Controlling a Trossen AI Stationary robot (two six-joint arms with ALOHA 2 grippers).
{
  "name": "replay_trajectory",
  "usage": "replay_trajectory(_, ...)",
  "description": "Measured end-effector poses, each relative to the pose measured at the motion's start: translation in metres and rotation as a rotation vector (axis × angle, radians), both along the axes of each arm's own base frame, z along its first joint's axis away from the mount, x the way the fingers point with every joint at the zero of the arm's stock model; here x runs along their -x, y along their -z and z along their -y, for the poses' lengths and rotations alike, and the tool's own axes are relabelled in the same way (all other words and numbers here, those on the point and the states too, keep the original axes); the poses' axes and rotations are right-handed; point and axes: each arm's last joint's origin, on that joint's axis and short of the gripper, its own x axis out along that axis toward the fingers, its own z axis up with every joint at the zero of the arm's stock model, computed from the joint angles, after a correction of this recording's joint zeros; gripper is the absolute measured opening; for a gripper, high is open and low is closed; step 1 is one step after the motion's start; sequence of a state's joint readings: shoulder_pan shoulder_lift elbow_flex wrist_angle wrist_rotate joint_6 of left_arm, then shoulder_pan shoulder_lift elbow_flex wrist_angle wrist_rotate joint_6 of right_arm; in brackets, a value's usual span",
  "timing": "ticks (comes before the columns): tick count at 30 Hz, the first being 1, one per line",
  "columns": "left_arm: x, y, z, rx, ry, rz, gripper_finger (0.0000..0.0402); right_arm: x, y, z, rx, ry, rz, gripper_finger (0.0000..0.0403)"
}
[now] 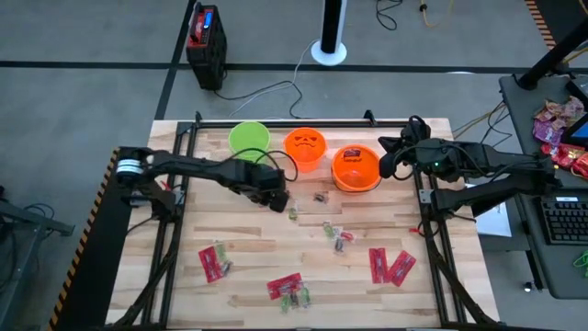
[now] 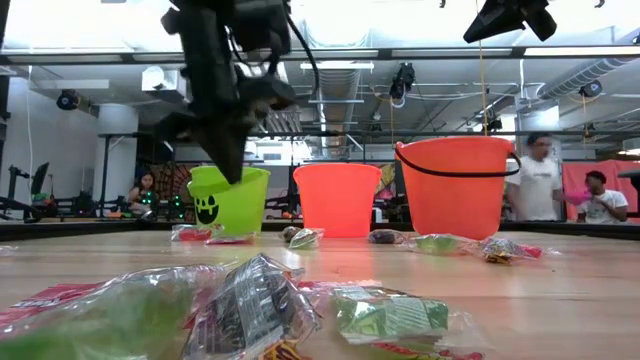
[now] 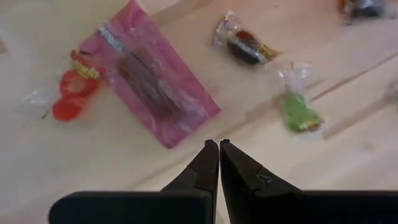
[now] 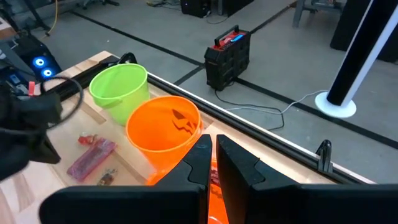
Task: Sort candy by brand, put in halloween buckets
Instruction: Put the red candy into the green bucket
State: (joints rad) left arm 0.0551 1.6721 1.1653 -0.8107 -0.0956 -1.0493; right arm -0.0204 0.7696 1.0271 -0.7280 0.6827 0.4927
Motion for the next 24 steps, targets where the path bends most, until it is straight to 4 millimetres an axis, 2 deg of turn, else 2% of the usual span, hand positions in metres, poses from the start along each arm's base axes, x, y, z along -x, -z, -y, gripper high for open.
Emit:
replay_trajectory(5,-0.006,0.021,-0.001,-0.059,-0.016,-0.074,0.0000,0.000,0.000,0.000,0.000,0.000,0.000,0.0018)
replay_trajectory(11,-0.011,0.032,-0.005,-0.069,-0.029,-0.104,0.0010,0.000,0.000,0.000,-0.001,-0.001,0.000,0.0018)
replay_trajectory(14,-0.011,0.036,-0.008,-0.066,-0.042,-0.123,0.0036,0.000,0.000,0.000,-0.009,-0.014,0.000,0.0018)
replay_trajectory(19,-0.011,0.042,-0.011,-0.081,-0.070,-0.139,0.0101,-0.001,0.001,-0.002,-0.030,-0.100,-0.019,0.0018)
replay_trajectory(24,-0.013,0.050,-0.013,-0.124,-0.072,-0.165,0.0160,-0.001,0.001,-0.002,-0.028,-0.109,-0.024,0.0018)
